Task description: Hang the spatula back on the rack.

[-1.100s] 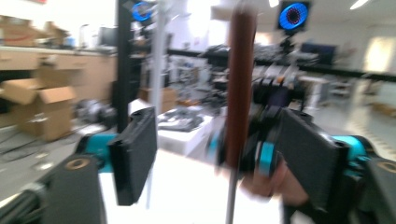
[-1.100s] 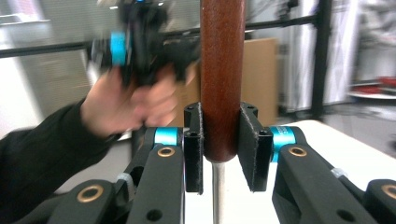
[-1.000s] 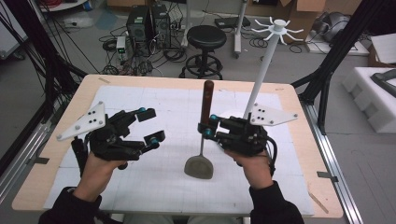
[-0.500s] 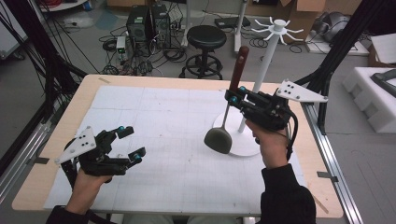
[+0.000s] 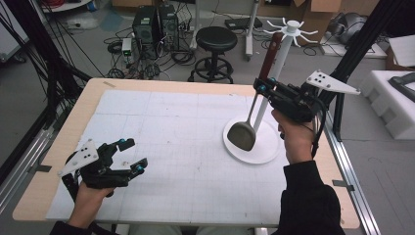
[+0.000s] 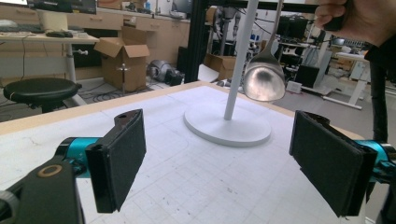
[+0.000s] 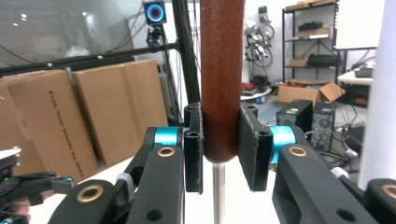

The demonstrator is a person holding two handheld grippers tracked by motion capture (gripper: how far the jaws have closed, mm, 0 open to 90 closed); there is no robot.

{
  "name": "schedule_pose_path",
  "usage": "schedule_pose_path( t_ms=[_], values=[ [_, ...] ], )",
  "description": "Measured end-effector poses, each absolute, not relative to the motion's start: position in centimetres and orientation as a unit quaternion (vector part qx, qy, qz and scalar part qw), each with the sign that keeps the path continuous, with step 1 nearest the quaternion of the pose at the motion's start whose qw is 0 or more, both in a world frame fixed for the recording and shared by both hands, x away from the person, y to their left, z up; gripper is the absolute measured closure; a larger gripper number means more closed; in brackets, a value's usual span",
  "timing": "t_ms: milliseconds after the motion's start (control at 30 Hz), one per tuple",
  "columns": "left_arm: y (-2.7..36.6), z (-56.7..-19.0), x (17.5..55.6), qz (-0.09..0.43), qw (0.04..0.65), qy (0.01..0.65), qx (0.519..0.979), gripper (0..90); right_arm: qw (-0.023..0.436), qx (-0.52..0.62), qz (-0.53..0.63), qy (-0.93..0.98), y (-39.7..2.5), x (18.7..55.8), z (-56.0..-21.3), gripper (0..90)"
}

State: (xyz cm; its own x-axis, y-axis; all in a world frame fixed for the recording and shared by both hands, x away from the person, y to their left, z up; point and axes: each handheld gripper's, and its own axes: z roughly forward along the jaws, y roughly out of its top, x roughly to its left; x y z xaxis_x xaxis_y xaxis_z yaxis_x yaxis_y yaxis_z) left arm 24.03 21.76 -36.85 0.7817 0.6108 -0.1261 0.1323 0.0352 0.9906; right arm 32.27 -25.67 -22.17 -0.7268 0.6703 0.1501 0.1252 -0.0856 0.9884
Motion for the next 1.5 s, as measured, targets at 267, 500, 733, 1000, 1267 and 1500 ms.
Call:
schedule_pose_path(
  t_ms=[267, 500, 733, 1000, 1267, 1500],
  values=[
    [21.9, -37.0, 24.0, 0.18, 0.665, 0.277, 0.67, 19.2, 0.214, 0.333, 0.658, 0.64, -26.0, 33.1, -22.1, 73.5],
    [22.0, -37.2, 24.0, 0.181, 0.666, 0.28, 0.668, 19.3, 0.219, 0.344, 0.654, 0.638, -26.5, 33.2, -22.6, 73.4],
    [22.5, -37.9, 24.3, 0.184, 0.666, 0.293, 0.66, 19.3, 0.25, 0.348, 0.644, 0.634, -26.5, 32.1, -23.4, 55.3],
    [23.2, -39.5, 24.5, 0.197, 0.657, 0.31, 0.659, 19.3, 0.306, 0.341, 0.59, 0.665, -27.0, 29.4, -26.9, 31.4],
    [23.8, -41.1, 24.5, 0.214, 0.642, 0.326, 0.661, 19.5, 0.292, 0.341, 0.581, 0.679, -28.2, 26.5, -34.1, 20.3],
    [23.6, -41.6, 24.3, 0.217, 0.627, 0.323, 0.675, 19.9, 0.274, 0.371, 0.587, 0.665, -30.0, 24.2, -39.2, 17.2]
  ],
)
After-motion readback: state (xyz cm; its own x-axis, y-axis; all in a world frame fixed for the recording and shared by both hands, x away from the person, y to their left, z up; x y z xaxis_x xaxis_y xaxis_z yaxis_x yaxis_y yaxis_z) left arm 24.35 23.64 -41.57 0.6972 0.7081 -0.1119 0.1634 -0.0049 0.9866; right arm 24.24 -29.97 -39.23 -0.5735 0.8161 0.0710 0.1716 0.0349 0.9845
